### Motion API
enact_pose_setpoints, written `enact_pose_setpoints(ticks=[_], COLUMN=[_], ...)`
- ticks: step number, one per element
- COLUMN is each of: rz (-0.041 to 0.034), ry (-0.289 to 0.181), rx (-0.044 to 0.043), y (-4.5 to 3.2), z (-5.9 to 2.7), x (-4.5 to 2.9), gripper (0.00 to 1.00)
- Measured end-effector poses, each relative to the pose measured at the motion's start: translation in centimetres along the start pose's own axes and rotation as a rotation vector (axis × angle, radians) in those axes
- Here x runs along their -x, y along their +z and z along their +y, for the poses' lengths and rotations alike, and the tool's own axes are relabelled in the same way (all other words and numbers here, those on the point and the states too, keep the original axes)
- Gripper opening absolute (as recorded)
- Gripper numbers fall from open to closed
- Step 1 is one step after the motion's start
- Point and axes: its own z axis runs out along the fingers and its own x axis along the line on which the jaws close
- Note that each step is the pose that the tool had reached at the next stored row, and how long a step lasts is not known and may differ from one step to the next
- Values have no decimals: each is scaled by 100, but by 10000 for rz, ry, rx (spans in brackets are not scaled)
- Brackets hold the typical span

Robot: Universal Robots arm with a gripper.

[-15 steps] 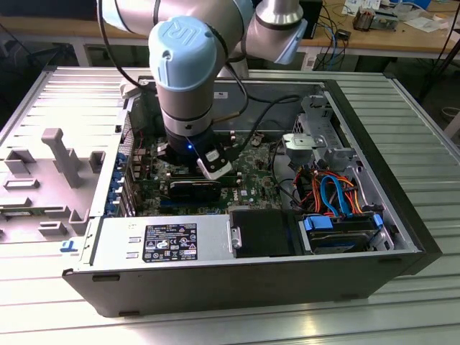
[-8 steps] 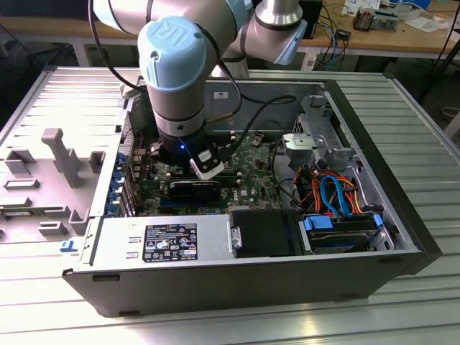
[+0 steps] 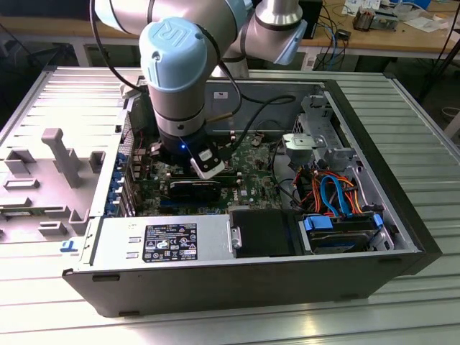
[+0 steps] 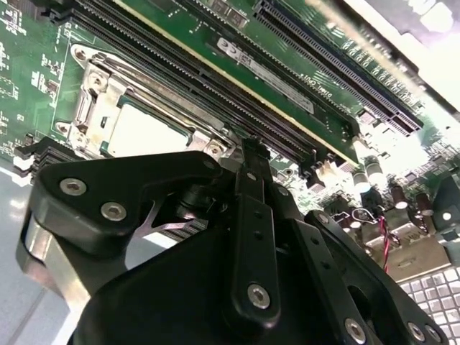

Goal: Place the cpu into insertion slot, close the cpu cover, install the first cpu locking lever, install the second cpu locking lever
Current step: 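Install the second cpu locking lever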

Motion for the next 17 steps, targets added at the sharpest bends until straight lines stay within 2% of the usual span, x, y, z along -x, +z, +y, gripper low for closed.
enact_pose_setpoints(ticks=[4, 5, 8, 9, 13, 15, 17], rz=[6, 7, 32, 30, 31, 27, 19], ry=[-7, -8, -8, -9, -9, -11, -8], rx=[-21, -89, -375, -411, -423, -314, -215], y=[15, 17, 15, 16, -2, -48, -52], z=[-1, -1, -2, -2, 1, 25, 35], x=[3, 3, 2, 3, 3, 24, 71], gripper=[11, 11, 11, 11, 11, 11, 11])
